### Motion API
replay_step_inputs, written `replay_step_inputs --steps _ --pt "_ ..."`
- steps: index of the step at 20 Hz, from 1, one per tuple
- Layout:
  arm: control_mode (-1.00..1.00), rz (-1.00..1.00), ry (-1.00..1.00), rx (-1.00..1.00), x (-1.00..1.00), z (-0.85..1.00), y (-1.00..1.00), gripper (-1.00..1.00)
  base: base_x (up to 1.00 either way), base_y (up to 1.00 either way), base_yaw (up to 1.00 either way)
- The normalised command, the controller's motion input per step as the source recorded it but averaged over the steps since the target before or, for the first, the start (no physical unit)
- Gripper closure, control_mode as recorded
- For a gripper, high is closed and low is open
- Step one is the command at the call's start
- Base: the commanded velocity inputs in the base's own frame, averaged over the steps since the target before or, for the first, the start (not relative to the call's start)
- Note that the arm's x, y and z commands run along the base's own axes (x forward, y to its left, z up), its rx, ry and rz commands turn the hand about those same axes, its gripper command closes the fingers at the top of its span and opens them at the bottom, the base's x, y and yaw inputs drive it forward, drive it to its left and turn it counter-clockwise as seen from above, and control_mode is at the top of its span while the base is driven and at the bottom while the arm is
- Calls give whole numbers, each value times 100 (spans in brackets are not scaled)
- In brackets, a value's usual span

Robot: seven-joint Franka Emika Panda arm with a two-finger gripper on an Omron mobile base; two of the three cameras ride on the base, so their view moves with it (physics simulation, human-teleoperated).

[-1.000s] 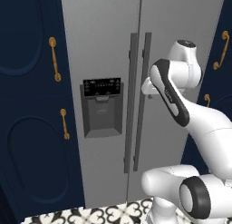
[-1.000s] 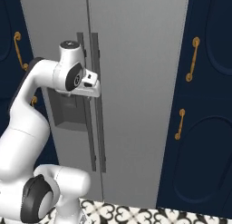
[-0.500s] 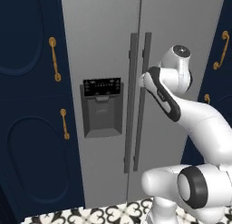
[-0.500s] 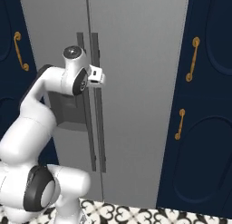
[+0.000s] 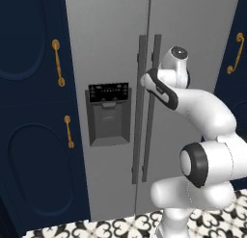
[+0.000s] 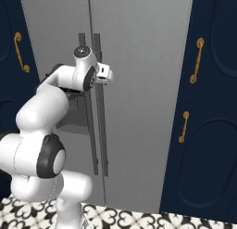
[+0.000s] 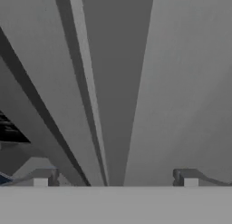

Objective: Take the strawberry from the fridge and place it on top of the pancake, located on the dining counter.

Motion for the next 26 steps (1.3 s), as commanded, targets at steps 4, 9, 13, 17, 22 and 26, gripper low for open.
replay_step_inputs --steps 4,9,13,17,22,26 --pt "-100 -7 -4 0 47 0 -2 -100 0 0 0" --pt "-100 -6 -12 0 32 0 -17 -100 0 0 0" --pt "-100 -1 -8 0 46 0 -23 -100 0 0 0" --pt "-100 0 -9 0 43 0 0 -100 0 0 0" --pt "-100 0 -11 0 48 -9 0 100 0 0 0" --pt "-100 0 -4 0 25 -13 0 100 0 0 0"
